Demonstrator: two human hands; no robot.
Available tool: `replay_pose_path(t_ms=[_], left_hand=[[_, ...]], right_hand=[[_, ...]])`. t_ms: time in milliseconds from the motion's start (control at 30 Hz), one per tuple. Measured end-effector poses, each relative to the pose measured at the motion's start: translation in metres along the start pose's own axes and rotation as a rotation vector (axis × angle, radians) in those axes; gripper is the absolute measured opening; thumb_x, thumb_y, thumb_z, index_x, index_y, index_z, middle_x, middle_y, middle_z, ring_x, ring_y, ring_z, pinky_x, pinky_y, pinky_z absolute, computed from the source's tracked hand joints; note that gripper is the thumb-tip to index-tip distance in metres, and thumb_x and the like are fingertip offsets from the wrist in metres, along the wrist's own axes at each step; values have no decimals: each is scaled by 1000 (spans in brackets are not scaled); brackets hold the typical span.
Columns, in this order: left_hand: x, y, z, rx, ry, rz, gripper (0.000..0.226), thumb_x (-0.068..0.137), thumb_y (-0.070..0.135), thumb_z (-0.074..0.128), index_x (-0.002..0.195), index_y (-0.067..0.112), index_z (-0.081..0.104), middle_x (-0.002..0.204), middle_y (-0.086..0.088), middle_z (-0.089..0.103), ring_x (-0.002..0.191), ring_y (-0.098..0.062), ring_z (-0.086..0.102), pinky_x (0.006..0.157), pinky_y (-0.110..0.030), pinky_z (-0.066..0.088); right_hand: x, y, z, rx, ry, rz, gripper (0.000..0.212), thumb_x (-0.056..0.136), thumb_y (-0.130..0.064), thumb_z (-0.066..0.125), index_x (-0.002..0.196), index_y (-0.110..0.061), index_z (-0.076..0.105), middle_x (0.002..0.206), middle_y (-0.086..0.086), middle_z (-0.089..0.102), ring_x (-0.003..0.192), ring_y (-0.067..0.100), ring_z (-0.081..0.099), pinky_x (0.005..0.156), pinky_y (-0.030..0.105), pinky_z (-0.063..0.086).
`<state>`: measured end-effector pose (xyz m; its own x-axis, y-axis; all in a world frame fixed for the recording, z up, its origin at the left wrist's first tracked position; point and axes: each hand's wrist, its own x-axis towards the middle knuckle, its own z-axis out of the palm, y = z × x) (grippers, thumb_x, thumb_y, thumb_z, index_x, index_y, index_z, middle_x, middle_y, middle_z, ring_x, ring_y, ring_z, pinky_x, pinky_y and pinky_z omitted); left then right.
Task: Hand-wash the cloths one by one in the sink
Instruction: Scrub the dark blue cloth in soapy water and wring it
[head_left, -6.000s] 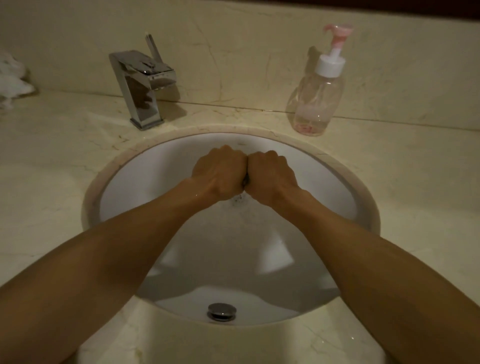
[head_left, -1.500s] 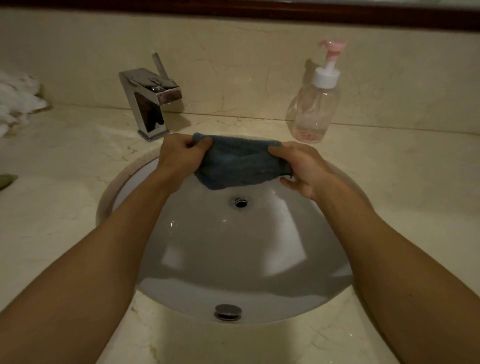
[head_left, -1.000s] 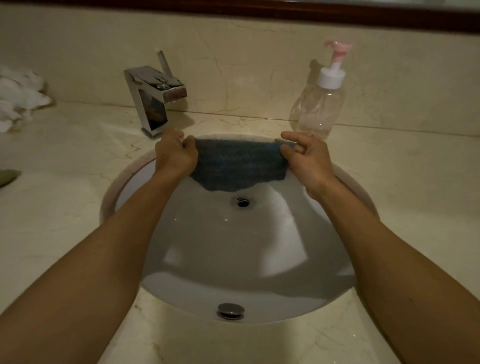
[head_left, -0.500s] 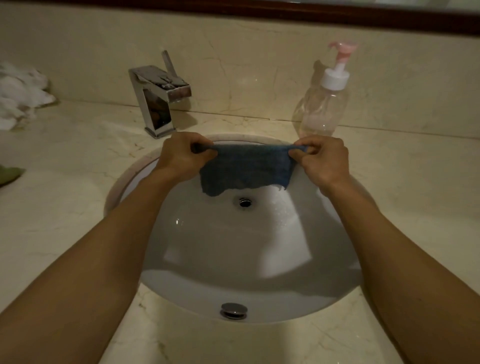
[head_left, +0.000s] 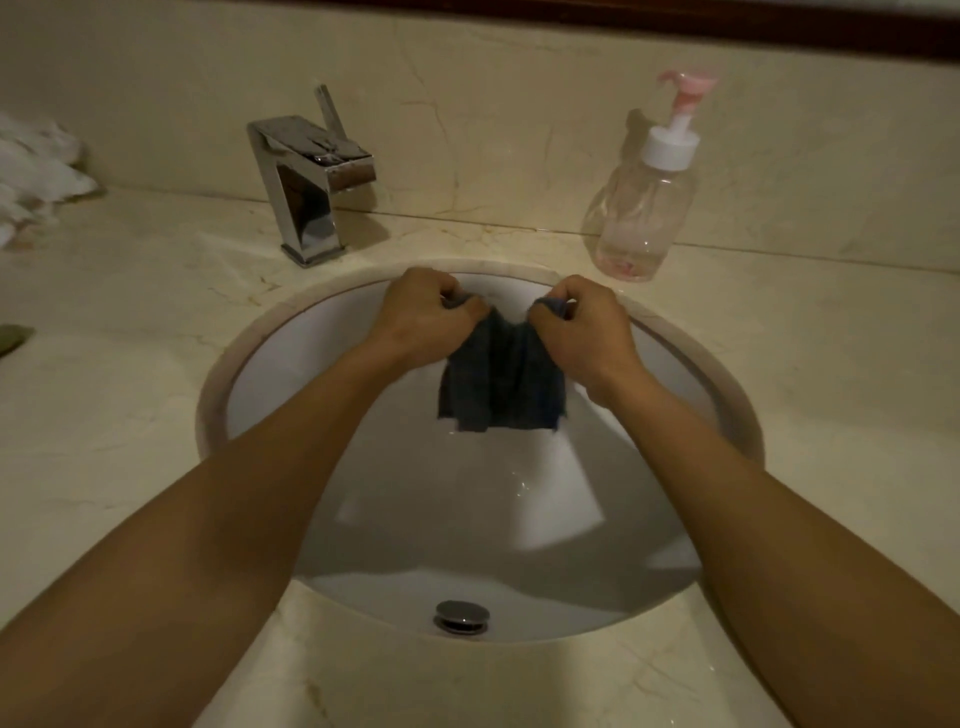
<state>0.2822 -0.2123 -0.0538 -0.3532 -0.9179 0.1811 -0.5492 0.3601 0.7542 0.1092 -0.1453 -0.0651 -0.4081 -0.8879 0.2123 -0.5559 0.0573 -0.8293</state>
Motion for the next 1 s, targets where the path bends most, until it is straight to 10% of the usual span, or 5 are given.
replay_pose_path(t_ms=[267,500,700,867,1000], left_hand=[[-8,10,14,-228,-225,11,35,86,41,53,105,17,69,98,-8,72,95,-26,69,90,-50,57],[-4,0,11,-40,-21,180,33,87,25,74,118,16,66,104,2,71,96,-12,66,87,-30,57],[-10,26,9,-376,-131,151,13,100,18,61,109,16,68,103,-2,71,97,-14,70,85,-33,60],[-14,60,9,-650,-37,-4,21,104,11,49,111,16,68,105,-6,72,99,-18,70,84,-35,59],[-24,95,19,-957,-95,-143,26,102,7,47,119,2,65,110,-16,72,103,-28,71,84,-39,59]], right_hand=[[-9,-21,3,384,-252,147,28,101,-9,41,112,0,65,96,18,69,85,24,69,70,31,61],[-14,-30,4,259,-487,66,33,106,-18,43,124,-4,67,116,19,69,98,22,66,79,33,57],[-3,-25,-1,180,34,-271,16,95,-21,67,81,-18,75,75,-10,70,71,8,66,70,33,57],[-3,-30,-26,432,299,-52,26,81,-35,85,88,-20,65,70,-2,64,64,12,61,68,41,59],[-30,-29,-70,475,-180,203,48,95,-66,55,120,-27,65,102,-12,71,93,-1,65,85,26,50]])
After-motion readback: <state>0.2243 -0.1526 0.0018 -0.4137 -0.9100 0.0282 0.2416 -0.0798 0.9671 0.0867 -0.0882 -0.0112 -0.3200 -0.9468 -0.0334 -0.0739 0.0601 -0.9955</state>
